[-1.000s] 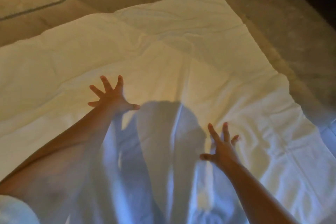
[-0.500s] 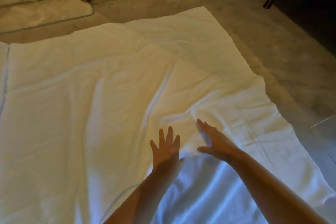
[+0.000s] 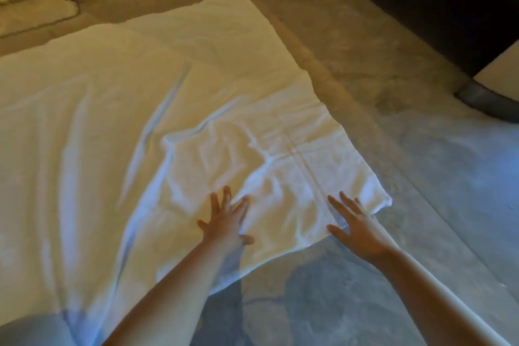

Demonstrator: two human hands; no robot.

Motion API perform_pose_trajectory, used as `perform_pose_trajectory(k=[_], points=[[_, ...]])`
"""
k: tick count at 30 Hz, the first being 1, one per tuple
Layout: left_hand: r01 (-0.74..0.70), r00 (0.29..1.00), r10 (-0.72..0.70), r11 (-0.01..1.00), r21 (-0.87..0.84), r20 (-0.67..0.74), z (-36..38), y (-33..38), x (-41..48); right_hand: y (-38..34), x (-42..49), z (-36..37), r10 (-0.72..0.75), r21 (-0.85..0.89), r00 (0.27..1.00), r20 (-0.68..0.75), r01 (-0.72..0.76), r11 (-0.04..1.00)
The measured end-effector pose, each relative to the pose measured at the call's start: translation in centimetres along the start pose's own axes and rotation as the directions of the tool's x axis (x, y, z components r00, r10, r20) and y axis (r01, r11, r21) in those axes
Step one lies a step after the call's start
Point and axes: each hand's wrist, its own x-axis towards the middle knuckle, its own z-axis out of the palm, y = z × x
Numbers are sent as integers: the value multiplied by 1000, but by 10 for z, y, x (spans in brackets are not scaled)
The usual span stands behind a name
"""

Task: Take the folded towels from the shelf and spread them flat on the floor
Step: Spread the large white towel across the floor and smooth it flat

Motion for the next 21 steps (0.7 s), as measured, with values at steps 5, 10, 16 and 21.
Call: perform_pose_trajectory(k=[5,10,16,21], points=[[-6,1000,6,1000,27,4,7,-6,5,9,21,8,-5,-67,999,-41,2,998],[-4,1000,4,1000,16,-2,9,-7,9,-2,45,21,12,-111,1000,-27,-15,994],[45,999,-45,998,36,-16,21,15,11,28,47,21,15,-206,999,-42,-23,978],[-10,1000,9,999,47,28,44,61,7,70,37,7,107,-190,994,-30,-111,976]])
